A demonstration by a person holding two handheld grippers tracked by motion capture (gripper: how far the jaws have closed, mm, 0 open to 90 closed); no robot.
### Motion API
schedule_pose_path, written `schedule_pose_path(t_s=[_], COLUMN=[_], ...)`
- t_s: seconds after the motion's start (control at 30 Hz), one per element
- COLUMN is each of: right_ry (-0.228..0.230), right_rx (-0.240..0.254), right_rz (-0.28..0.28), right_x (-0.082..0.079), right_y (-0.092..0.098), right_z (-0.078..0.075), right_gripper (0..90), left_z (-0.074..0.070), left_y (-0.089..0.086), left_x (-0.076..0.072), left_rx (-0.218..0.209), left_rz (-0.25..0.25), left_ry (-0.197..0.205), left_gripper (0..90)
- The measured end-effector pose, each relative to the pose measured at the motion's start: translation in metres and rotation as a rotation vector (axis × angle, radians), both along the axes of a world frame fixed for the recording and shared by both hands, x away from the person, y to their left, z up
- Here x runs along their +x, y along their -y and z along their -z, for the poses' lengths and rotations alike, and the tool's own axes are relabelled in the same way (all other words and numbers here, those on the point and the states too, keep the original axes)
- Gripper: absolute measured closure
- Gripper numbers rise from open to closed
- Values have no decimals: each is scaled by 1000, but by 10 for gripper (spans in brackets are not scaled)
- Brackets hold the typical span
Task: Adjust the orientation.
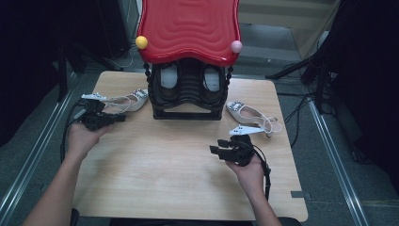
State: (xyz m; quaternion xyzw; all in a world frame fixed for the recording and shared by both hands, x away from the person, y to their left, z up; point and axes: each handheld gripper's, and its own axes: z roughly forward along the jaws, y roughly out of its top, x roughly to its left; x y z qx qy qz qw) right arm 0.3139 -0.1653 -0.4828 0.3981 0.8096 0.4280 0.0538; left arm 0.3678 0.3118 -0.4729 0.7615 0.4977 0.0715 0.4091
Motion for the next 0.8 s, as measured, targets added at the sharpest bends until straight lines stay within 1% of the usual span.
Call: schedule_pose_path(t_s=[0.03, 0.1, 0.13, 0.17, 0.23, 0.37, 0.5, 0.63, 0.8], right_ry=[1, 2, 1, 0, -1, -1, 0, -1, -1], right_rx=[1, -1, 0, 1, 1, 0, 5, 12, 12], right_rz=[-2, -7, -7, -10, -9, -15, -12, -10, -11], right_x=[0, 2, 2, 3, 3, 5, 6, 7, 8], right_y=[-1, -2, -2, -2, -3, -4, -4, -3, -4], right_z=[0, 0, 0, 1, 1, 1, 1, 1, 2], right_gripper=[546, 546, 547, 547, 546, 547, 546, 546, 546], left_z=[0, 1, 1, 2, 3, 4, 5, 3, 5], left_y=[-3, -7, -10, -12, -16, -25, -33, -39, -51], left_x=[-2, -5, -6, -7, -9, -12, -13, -16, -18], left_rx=[-4, 2, 5, 4, 13, 12, -3, 3, 2], left_rz=[-4, -15, -11, -16, -23, -32, -41, -44, -67], left_ry=[5, 1, -2, -1, 7, -5, -17, -10, -21], left_gripper=[900, 900, 900, 900, 900, 900, 900, 900, 900])
